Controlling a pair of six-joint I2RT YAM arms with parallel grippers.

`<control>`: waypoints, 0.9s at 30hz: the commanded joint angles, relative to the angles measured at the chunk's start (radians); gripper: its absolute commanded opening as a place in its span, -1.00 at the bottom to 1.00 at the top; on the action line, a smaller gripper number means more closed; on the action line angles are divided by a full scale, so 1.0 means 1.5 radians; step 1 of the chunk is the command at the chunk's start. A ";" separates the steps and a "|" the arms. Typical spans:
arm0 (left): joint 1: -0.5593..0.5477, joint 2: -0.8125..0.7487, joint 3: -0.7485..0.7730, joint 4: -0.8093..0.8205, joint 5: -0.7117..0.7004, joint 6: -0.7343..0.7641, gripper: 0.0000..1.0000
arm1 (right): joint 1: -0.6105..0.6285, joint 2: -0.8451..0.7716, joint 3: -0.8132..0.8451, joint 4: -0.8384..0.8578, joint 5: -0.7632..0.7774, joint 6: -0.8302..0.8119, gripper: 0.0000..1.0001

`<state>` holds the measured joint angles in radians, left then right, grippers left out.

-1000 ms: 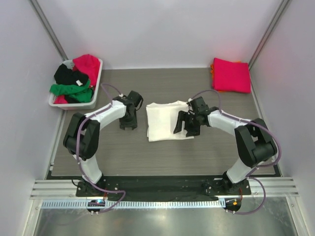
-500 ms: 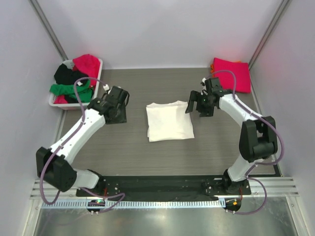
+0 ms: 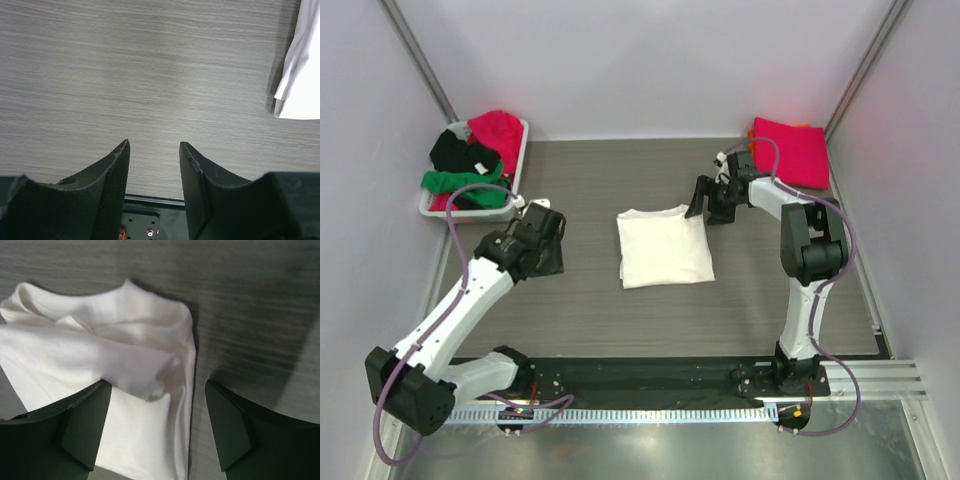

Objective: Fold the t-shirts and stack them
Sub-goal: Neatly place the folded tshirt to the corner

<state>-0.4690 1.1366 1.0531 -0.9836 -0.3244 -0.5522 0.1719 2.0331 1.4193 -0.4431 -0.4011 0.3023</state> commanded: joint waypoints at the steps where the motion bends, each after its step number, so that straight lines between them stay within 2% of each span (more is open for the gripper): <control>1: -0.001 -0.042 -0.024 0.020 -0.020 -0.010 -0.09 | -0.003 0.060 0.025 0.054 -0.014 0.001 0.61; 5: -0.001 -0.077 -0.052 0.028 -0.035 -0.011 -0.10 | -0.004 0.096 0.013 0.092 -0.046 0.021 0.32; 6: -0.002 -0.088 -0.057 0.027 -0.037 -0.014 -0.10 | -0.003 0.097 0.005 0.115 -0.061 0.024 0.16; 9: 0.000 -0.103 -0.060 0.033 -0.038 -0.014 -0.10 | -0.004 0.092 -0.037 0.162 -0.079 0.043 -0.11; 11: 0.000 -0.110 -0.064 0.038 -0.041 -0.013 -0.09 | -0.004 0.088 -0.060 0.181 -0.096 0.051 -0.21; 14: -0.001 -0.109 -0.067 0.039 -0.039 -0.012 -0.10 | -0.003 0.084 -0.078 0.208 -0.119 0.057 -0.53; 15: -0.001 -0.108 -0.066 0.039 -0.039 -0.012 -0.10 | -0.003 0.080 -0.079 0.214 -0.122 0.057 -0.66; 16: -0.001 -0.108 -0.063 0.038 -0.039 -0.012 -0.10 | -0.004 0.077 -0.078 0.214 -0.124 0.060 -0.91; 17: -0.001 -0.107 -0.060 0.037 -0.038 -0.011 -0.10 | -0.005 0.070 -0.076 0.215 -0.133 0.060 -0.98; 22: -0.002 -0.119 -0.038 0.007 -0.039 -0.013 -0.11 | -0.009 0.019 -0.048 0.189 -0.129 0.054 -0.98; 27: -0.001 -0.190 -0.077 0.049 -0.029 -0.010 -0.10 | -0.015 -0.036 0.016 0.074 -0.028 -0.007 -0.98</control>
<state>-0.4694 0.9245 0.9554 -0.9546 -0.3588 -0.5678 0.1547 2.0914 1.3685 -0.2100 -0.5499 0.3660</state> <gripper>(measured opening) 0.448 0.069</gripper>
